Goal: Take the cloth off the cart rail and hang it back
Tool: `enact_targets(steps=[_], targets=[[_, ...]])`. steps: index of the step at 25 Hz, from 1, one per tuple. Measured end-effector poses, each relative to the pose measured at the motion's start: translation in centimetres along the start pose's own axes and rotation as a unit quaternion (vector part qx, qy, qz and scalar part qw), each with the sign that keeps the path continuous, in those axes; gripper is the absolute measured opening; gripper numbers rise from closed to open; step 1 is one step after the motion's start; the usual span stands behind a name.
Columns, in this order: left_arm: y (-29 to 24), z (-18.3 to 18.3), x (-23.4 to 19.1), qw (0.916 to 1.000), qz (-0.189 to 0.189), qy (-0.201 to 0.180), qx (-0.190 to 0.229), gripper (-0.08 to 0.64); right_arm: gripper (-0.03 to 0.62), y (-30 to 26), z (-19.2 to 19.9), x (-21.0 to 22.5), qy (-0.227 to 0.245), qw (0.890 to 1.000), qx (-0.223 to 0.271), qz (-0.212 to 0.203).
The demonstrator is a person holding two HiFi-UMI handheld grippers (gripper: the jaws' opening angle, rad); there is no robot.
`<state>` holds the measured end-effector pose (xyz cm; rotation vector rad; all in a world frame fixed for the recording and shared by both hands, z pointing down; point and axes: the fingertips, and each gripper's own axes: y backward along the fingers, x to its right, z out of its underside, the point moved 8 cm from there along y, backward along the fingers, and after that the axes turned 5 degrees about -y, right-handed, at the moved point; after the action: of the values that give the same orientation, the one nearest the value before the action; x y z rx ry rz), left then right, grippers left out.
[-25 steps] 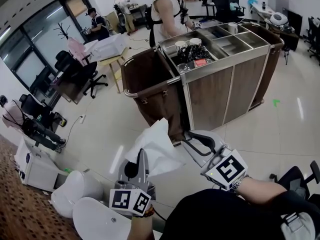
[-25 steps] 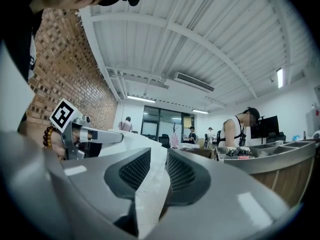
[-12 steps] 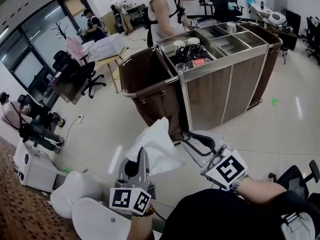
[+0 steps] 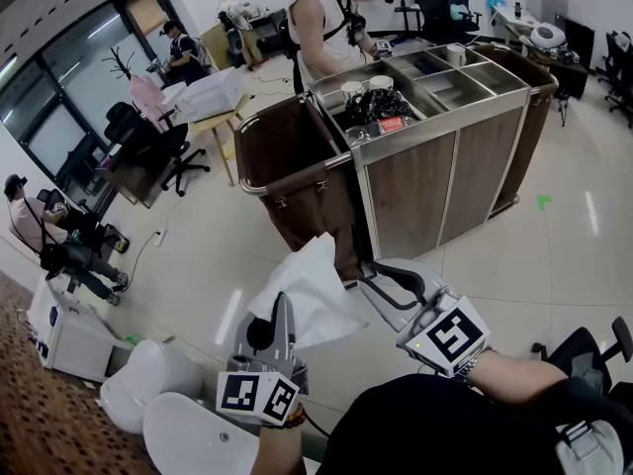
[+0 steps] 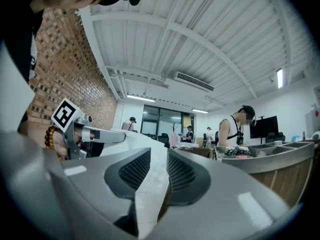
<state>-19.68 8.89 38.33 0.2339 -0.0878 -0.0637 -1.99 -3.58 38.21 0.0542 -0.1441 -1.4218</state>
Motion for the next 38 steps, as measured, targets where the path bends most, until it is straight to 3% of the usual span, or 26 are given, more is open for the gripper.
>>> enact_targets(steps=[16, 21, 23, 38], targets=[[-1.5, 0.0, 0.6, 1.0, 0.004, 0.0, 0.0, 0.018, 0.118, -0.2, -0.1, 1.3, -0.012, 1.0, -0.008, -0.01], [-2.3, 0.4, 1.1, 0.9999, 0.01, -0.001, -0.003, 0.018, 0.212, -0.9, 0.8, 2.4, -0.015, 0.999, -0.006, -0.047], [-2.6, 0.7, 1.3, 0.9999, 0.011, -0.002, -0.005, 0.018, 0.239, -0.9, 1.0, 2.6, -0.037, 0.998, -0.017, -0.05], [-5.8, 0.4, 2.7, 0.9998, -0.009, -0.012, -0.013, 0.018, 0.249, 1.6, 0.8, 6.3, -0.043, 0.997, -0.024, -0.058]])
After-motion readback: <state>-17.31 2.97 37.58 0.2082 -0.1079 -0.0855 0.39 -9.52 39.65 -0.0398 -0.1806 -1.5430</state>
